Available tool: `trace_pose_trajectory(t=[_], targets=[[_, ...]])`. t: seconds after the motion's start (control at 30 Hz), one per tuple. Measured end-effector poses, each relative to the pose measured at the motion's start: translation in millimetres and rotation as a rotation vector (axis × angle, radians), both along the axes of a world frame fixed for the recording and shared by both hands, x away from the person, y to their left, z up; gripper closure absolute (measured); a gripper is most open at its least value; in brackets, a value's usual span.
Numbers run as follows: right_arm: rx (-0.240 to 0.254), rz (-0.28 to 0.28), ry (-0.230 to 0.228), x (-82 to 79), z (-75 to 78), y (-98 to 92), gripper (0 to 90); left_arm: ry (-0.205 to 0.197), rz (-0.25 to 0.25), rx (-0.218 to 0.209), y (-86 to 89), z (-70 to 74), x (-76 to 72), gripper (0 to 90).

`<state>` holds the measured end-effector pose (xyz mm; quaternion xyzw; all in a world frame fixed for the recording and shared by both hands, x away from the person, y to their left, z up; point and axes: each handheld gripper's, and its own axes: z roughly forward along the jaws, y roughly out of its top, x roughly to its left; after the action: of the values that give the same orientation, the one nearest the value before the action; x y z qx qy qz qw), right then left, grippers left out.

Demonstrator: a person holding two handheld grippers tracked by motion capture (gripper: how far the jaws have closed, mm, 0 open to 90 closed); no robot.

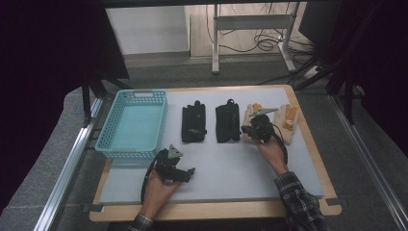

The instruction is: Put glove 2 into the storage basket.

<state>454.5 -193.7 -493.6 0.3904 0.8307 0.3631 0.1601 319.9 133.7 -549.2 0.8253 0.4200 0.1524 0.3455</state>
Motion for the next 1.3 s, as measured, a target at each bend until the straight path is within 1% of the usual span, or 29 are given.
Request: trace_pose_trajectory(t=[0.07, 0.1, 0.13, 0.17, 0.27, 0.3, 0.37, 0.43, 0.5, 0.53, 0.6, 0.63, 0.7, 0.73, 0.77, 0.8, 0.83, 0.87, 0.9, 0.93, 0.97, 1.03, 1.07, 1.1, 1.13, 1.17, 1.23, 1.27, 1.3], targets=[[-0.023, -0.003, 0.007, 5.0, -4.3, 3.4, 87.9, 0.0, 0.0, 0.0, 0.0, 0.0, 0.0, 3.2], [-0.039, 0.001, 0.009, 7.7, -9.0, 7.1, 87.7, 0.0, 0.0, 0.0, 0.0, 0.0, 0.0, 3.2], [-0.039, 0.001, 0.009, 7.7, -9.0, 7.1, 87.7, 0.0, 0.0, 0.0, 0.0, 0.0, 0.0, 3.2], [-0.058, 0.005, 0.015, 9.5, -13.1, 10.2, 87.7, 0.0, 0.0, -0.001, 0.0, 0.0, 0.0, 3.2], [-0.058, 0.007, 0.027, 10.8, -17.3, 12.5, 87.6, 0.0, 0.001, -0.001, -0.1, -0.1, 0.0, 3.2], [-0.058, 0.018, 0.035, 10.4, -20.6, 14.5, 86.8, 0.0, 0.0, -0.001, 0.0, 0.0, 0.0, 3.2], [-0.054, 0.032, 0.04, 8.0, -22.4, 17.5, 86.8, 0.001, 0.0, -0.001, 0.0, 0.0, 0.1, 3.2], [-0.033, 0.052, 0.047, 4.8, -22.9, 21.8, 86.8, 0.001, 0.0, -0.001, 0.0, 0.0, 0.1, 3.2], [-0.026, 0.062, 0.053, 2.7, -23.1, 25.0, 86.8, 0.001, 0.0, 0.0, 0.0, 0.0, 0.1, 3.2], [-0.019, 0.096, 0.056, -1.9, -23.1, 32.9, 86.8, 0.001, 0.0, 0.0, 0.0, 0.0, 0.0, 3.2], [-0.033, 0.131, 0.044, -6.5, -21.2, 41.1, 85.9, 0.001, 0.0, 0.0, 0.0, 0.0, 0.0, 3.2], [-0.044, 0.136, 0.033, -8.1, -19.0, 43.8, 85.2, 0.001, 0.0, 0.0, 0.0, 0.0, 0.0, 3.2], [-0.039, 0.133, 0.017, -7.1, -13.3, 43.4, 83.1, 0.001, 0.0, 0.0, 0.0, 0.0, 0.0, 3.2], [-0.039, 0.133, 0.017, -7.1, -13.3, 43.4, 83.1, 0.001, 0.0, 0.0, 0.0, 0.0, 0.0, 3.2], [-0.027, 0.106, 0.009, -1.0, -7.8, 38.0, 80.5, 0.001, 0.0, -0.001, 0.0, 0.0, 0.1, 3.2], [-0.027, 0.106, 0.009, -1.0, -7.8, 38.0, 80.5, 0.001, 0.0, -0.001, 0.0, 0.0, 0.1, 3.2], [-0.022, 0.075, 0.003, 7.2, -4.1, 32.8, 77.1, 0.002, 0.0, -0.001, 0.0, -0.1, 0.2, 3.1], [-0.022, 0.075, 0.003, 7.2, -4.1, 32.8, 77.1, 0.002, 0.0, -0.001, 0.0, -0.1, 0.2, 3.1], [-0.015, 0.048, 0.003, 17.1, -3.1, 29.5, 72.8, 0.002, 0.0, -0.001, 0.1, -0.1, 0.2, 3.1], [-0.015, 0.048, 0.003, 17.1, -3.1, 29.5, 72.8, 0.002, 0.0, -0.001, 0.1, -0.1, 0.2, 3.1], [-0.003, 0.025, 0.0, 27.1, -2.9, 28.7, 68.4, 0.002, 0.0, -0.001, 0.1, 0.0, 0.2, 3.1], [0.015, 0.007, -0.004, 35.7, -2.2, 31.5, 61.4, 0.003, -0.001, -0.001, 0.1, 0.0, 0.3, 3.1], [0.015, 0.007, -0.004, 35.7, -2.2, 31.5, 61.4, 0.003, -0.001, -0.001, 0.1, 0.0, 0.3, 3.1], [0.027, 0.001, -0.013, 44.1, -1.8, 36.6, 55.2, 0.002, -0.001, 0.0, 0.2, -0.1, 0.4, 3.1], [0.027, 0.001, -0.013, 44.1, -1.8, 36.6, 55.2, 0.002, -0.001, 0.0, 0.2, -0.1, 0.4, 3.1], [0.017, -0.008, -0.027, 52.0, -3.1, 43.6, 48.8, 0.002, 0.0, -0.002, 0.1, -0.1, 0.3, 3.1], [-0.017, -0.016, -0.033, 59.7, -7.1, 50.4, 45.0, 0.002, 0.0, -0.003, 0.1, -0.2, 0.3, 3.1], [-0.017, -0.016, -0.033, 59.7, -7.1, 50.4, 45.0, 0.002, 0.0, -0.003, 0.1, -0.2, 0.3, 3.1], [-0.04, -0.02, -0.032, 63.3, -10.0, 53.3, 43.7, 0.002, -0.001, -0.001, 0.2, -0.1, 0.4, 3.1]])
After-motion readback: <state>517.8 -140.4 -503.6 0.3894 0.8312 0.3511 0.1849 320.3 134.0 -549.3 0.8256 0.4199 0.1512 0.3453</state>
